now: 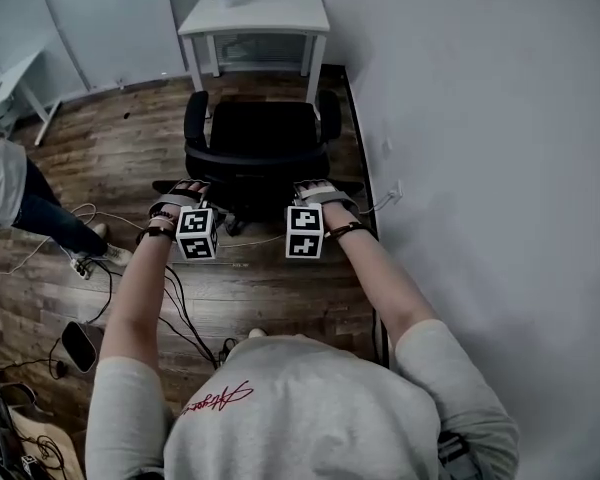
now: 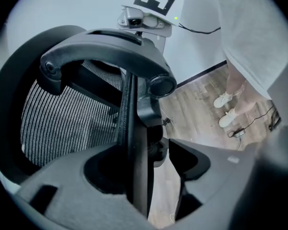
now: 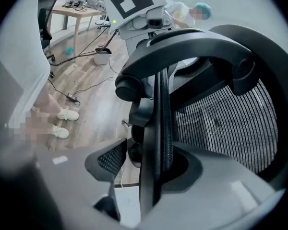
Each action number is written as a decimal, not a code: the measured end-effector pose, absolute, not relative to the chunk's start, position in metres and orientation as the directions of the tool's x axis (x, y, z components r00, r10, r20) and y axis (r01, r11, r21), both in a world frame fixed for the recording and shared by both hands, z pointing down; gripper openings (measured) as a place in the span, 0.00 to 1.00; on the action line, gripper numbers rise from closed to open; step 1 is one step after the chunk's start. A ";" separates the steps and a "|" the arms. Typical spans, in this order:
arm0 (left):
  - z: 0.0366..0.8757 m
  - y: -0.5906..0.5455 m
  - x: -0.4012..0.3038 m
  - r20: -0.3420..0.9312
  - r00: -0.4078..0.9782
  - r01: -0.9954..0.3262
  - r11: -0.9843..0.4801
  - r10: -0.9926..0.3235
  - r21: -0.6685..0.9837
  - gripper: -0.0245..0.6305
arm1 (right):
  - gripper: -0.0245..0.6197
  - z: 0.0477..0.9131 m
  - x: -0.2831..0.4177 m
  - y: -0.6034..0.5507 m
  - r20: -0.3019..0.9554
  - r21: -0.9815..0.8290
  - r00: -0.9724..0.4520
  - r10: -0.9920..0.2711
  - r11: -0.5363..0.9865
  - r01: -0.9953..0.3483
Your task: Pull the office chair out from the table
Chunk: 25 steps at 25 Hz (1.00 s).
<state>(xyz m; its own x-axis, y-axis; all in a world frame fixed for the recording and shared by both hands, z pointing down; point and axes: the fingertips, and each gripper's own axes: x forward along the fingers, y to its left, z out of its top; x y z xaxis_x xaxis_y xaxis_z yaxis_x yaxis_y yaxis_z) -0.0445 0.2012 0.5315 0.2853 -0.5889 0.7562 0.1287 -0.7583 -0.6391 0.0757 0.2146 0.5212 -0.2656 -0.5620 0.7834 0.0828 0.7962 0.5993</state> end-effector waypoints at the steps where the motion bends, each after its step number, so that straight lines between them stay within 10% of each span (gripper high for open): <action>1: 0.532 0.202 -0.044 0.761 0.286 0.126 -0.764 -0.583 -0.633 0.46 | 0.38 0.521 0.076 0.215 0.789 0.591 -0.261 -0.556 0.804 0.075; 13: 0.524 0.205 -0.046 0.828 0.227 0.109 -0.832 -0.513 -0.545 0.41 | 0.38 0.510 0.076 0.214 0.825 0.554 -0.207 -0.527 0.827 0.102; 25: 0.468 0.211 -0.052 0.613 0.426 -0.277 -0.741 -0.666 -0.612 0.38 | 0.37 0.470 0.066 0.218 0.698 0.603 -0.391 -0.599 0.787 -0.129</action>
<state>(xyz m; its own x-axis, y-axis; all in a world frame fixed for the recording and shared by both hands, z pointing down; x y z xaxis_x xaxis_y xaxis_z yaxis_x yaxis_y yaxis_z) -0.0518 0.2105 0.4685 0.4260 -0.6657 0.6127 -0.2768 -0.7406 -0.6123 0.0663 0.2179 0.4699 -0.3912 -0.5995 0.6983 -0.1292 0.7870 0.6032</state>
